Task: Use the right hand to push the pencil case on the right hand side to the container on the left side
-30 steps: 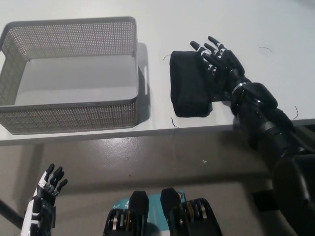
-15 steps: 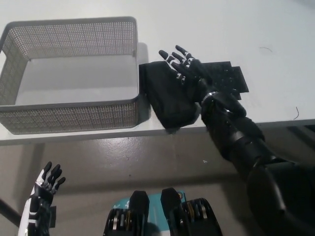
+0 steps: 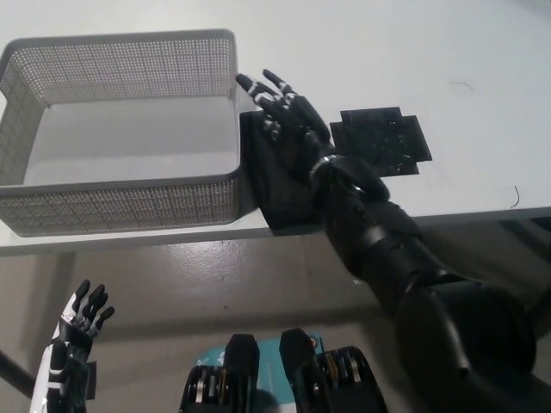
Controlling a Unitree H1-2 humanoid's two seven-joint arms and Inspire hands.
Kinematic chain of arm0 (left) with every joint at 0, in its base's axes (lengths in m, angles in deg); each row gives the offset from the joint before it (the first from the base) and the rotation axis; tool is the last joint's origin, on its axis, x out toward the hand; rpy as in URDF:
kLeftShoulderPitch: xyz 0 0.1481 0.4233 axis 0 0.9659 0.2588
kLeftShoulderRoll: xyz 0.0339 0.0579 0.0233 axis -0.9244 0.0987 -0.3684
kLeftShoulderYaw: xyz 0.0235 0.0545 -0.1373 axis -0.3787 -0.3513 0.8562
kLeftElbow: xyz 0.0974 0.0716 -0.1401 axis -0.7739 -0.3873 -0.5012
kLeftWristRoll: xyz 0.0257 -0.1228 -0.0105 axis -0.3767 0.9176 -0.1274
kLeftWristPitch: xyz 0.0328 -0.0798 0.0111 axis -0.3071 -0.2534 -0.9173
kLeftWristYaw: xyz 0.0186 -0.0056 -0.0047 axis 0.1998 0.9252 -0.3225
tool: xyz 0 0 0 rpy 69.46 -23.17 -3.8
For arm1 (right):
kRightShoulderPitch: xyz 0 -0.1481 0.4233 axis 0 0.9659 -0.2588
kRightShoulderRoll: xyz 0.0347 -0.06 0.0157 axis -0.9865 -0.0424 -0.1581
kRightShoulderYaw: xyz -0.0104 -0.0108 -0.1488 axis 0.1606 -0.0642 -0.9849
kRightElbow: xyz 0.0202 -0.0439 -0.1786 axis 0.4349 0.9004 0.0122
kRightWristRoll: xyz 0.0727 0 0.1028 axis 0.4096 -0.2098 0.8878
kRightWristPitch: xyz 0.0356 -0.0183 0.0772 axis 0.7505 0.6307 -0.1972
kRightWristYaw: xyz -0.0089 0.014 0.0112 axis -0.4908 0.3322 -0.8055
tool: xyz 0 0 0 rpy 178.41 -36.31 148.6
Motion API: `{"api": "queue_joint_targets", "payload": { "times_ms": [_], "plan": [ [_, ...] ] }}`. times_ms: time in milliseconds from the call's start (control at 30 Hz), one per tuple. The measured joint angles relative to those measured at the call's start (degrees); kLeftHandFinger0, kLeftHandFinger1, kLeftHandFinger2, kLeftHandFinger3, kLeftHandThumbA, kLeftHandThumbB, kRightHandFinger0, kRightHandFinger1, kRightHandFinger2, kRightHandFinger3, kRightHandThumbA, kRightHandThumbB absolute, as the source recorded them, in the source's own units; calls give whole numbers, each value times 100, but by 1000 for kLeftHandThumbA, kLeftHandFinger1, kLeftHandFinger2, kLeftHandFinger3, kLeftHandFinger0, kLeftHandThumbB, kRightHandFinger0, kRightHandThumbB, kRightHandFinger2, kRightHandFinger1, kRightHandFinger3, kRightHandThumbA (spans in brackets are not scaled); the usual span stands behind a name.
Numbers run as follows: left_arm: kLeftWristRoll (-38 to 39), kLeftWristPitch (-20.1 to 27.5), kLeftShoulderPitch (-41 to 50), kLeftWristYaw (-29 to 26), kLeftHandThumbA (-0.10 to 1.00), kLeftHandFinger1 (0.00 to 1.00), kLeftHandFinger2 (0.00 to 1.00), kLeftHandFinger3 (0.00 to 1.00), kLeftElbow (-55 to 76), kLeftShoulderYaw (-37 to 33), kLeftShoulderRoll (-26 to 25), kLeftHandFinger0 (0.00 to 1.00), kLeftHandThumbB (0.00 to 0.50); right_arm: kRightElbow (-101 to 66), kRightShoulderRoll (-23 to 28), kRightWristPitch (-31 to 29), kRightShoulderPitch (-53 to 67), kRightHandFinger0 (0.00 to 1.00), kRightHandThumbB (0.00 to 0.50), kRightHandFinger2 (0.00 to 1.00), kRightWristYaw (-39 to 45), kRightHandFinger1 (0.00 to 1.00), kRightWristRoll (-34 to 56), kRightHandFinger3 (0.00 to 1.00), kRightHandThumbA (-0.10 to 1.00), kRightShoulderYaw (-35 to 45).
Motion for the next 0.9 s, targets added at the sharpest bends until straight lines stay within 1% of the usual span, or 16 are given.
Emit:
{"api": "queue_joint_targets", "payload": {
  "times_ms": [133, 167, 233, 300, 367, 400, 433, 467, 533, 600, 633, 700, 733, 767, 800, 900],
  "plan": [
    [-6, 2, -3, 4, 1000, 1000, 1000, 1000, 0, 9, 2, 1000, 452, 0, -144, -9, -54, 1000, 313, 1000, -62, 1000, 109, 1000, 1000, 184],
    [-7, 2, -5, 4, 1000, 1000, 1000, 1000, 0, 9, 1, 1000, 456, 0, -147, -10, -54, 1000, 303, 1000, -70, 1000, 123, 1000, 1000, 204],
    [-3, 2, -24, 7, 1000, 1000, 1000, 1000, -1, 5, 1, 1000, 456, 0, -181, -18, -55, 1000, 302, 1000, -80, 1000, 160, 1000, 1000, 248],
    [0, 3, -53, 18, 1000, 1000, 1000, 1000, 0, 0, 1, 1000, 452, 0, -219, -50, -54, 1000, 312, 1000, -85, 1000, 188, 1000, 1000, 271],
    [6, 4, -71, 29, 1000, 1000, 1000, 1000, 0, 0, -1, 1000, 441, 0, -237, -82, -52, 1000, 300, 1000, -89, 1000, 204, 1000, 1000, 280],
    [10, 4, -73, 31, 1000, 1000, 1000, 1000, 0, 2, -4, 1000, 439, 0, -237, -96, -48, 1000, 311, 1000, -89, 1000, 213, 1000, 1000, 284],
    [11, 4, -72, 33, 1000, 1000, 1000, 1000, 0, 12, -7, 1000, 432, 0, -236, -108, -43, 1000, 311, 1000, -89, 1000, 227, 1000, 1000, 289],
    [12, 4, -72, 34, 1000, 1000, 1000, 1000, 0, 18, -8, 1000, 427, 0, -235, -117, -41, 1000, 299, 1000, -89, 1000, 235, 1000, 1000, 289],
    [12, 4, -72, 35, 1000, 1000, 1000, 1000, 0, 35, -10, 1000, 427, -2, -229, -131, -38, 1000, 306, 1000, -89, 1000, 250, 1000, 1000, 289],
    [9, 4, -74, 36, 1000, 1000, 1000, 1000, 0, 42, -10, 1000, 432, -13, -211, -153, -39, 1000, 335, 1000, -86, 1000, 258, 1000, 1000, 287],
    [8, 4, -77, 35, 1000, 1000, 1000, 1000, 0, 41, -10, 1000, 435, -33, -196, -169, -38, 1000, 339, 1000, -75, 1000, 263, 1000, 1000, 287],
    [7, 5, -80, 35, 1000, 1000, 1000, 1000, 0, 39, -10, 1000, 446, -121, -153, -203, -38, 1000, 331, 1000, -38, 1000, 283, 1000, 1000, 286],
    [7, 5, -79, 35, 1000, 1000, 1000, 1000, 0, 38, -10, 1000, 446, -182, -128, -229, -40, 1000, 313, 1000, -14, 1000, 290, 1000, 1000, 284],
    [8, 5, -80, 35, 1000, 1000, 1000, 1000, -1, 37, -10, 1000, 447, -257, -104, -255, -41, 1000, 309, 1000, 11, 1000, 295, 1000, 1000, 282],
    [8, 6, -80, 35, 1000, 1000, 1000, 1000, -1, 31, -10, 1000, 455, -395, -79, -276, -27, 1000, 290, 1000, 48, 1000, 299, 1000, 1000, 275],
    [6, 6, -76, 35, 1000, 1000, 1000, 1000, -4, 14, -8, 1000, 447, -993, -10, -318, 45, 1000, 289, 1000, 98, 1000, 303, 1000, 1000, 221]
  ]
}}
